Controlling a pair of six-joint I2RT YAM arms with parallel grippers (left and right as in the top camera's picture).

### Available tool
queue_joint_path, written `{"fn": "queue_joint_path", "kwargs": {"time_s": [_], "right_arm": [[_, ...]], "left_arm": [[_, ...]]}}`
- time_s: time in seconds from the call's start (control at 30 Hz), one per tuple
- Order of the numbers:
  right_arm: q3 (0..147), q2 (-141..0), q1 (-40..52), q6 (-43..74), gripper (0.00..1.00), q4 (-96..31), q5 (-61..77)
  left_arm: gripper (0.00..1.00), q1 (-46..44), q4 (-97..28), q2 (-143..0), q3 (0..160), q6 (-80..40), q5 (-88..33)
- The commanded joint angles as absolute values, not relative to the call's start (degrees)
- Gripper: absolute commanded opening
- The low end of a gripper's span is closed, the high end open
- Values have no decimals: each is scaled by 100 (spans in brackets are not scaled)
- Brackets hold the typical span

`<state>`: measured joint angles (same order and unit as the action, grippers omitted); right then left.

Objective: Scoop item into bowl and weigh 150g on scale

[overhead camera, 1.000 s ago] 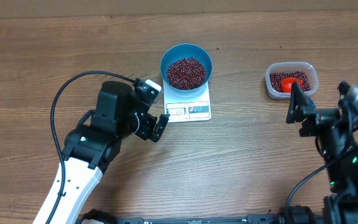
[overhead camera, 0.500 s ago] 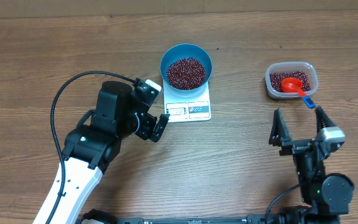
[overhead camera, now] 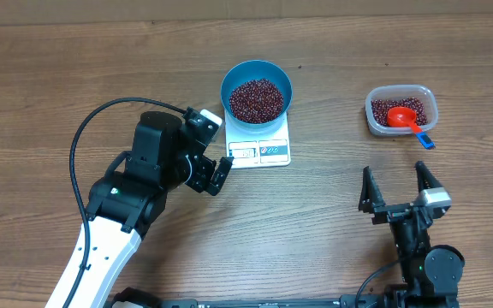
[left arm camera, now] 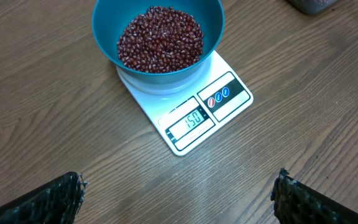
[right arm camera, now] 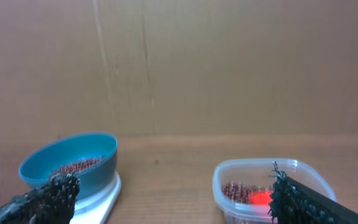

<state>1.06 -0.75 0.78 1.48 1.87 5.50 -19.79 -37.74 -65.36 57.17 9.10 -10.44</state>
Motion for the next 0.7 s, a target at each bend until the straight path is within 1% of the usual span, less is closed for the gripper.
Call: {"fn": "queue_joint_path", "kwargs": {"time_s": [0.0, 0.13, 0.23, 0.67], "right_arm": [[45, -14, 51, 161, 100, 64, 561], [45, -16, 54, 215, 100, -445, 565], [45, -16, 54, 517, 100, -438, 567], [45, -16, 54, 510, 100, -438, 565]], "left_arm": [[99, -1990, -3769, -6525, 5839, 856, -1007], [99, -1990, -3769, -6525, 5839, 856, -1009], [100, -1990, -3769, -6523, 5839, 856, -1009], [100, -1990, -3769, -6523, 5839, 856, -1009]]}}
